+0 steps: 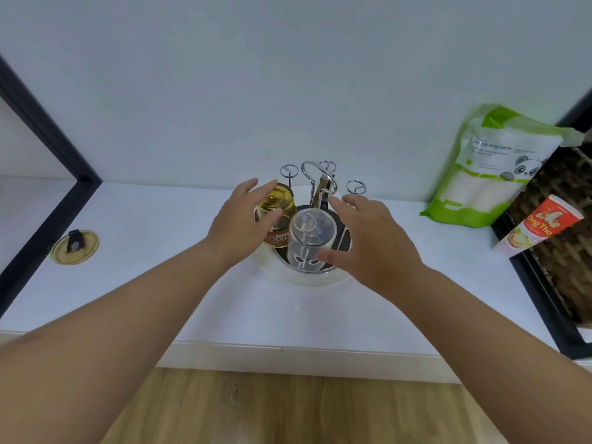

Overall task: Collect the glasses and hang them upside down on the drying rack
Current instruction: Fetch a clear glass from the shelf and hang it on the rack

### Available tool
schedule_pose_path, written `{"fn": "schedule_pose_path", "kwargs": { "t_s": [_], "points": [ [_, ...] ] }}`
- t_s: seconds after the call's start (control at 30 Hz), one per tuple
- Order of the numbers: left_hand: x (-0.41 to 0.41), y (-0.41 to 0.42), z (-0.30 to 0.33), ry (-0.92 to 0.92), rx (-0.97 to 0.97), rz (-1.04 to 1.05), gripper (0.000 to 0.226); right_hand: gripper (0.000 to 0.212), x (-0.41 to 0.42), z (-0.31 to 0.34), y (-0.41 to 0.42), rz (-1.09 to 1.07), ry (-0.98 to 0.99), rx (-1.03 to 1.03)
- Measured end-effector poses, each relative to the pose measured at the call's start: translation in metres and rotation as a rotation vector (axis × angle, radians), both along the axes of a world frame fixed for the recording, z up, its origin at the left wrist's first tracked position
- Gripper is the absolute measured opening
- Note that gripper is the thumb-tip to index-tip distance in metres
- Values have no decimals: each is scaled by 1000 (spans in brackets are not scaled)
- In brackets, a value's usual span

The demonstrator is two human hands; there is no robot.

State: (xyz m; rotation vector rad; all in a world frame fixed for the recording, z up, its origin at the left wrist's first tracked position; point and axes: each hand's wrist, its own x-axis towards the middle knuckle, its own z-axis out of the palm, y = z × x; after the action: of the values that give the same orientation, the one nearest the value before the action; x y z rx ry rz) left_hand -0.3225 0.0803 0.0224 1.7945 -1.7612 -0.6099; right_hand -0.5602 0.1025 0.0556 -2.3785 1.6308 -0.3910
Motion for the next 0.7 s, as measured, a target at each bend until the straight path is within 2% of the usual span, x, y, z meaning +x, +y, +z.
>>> {"fn": "schedule_pose_path", "kwargs": {
  "t_s": [0.2, 0.3, 0.47, 0.7],
  "points": [
    [-16, 33, 0, 43, -327, 54, 41, 93, -10, -5, -3, 0, 44, 52],
    [-35, 52, -8, 68, -283, 15, 61, 90, -9, -9, -7, 2, 49, 79],
    [-57, 55, -24, 130, -227, 76, 90, 68, -9, -18, -8, -7, 39, 61],
    [-58, 45, -33, 260, -220, 164, 84, 48, -10, -22, -10, -19, 34, 32]
  ]
}}
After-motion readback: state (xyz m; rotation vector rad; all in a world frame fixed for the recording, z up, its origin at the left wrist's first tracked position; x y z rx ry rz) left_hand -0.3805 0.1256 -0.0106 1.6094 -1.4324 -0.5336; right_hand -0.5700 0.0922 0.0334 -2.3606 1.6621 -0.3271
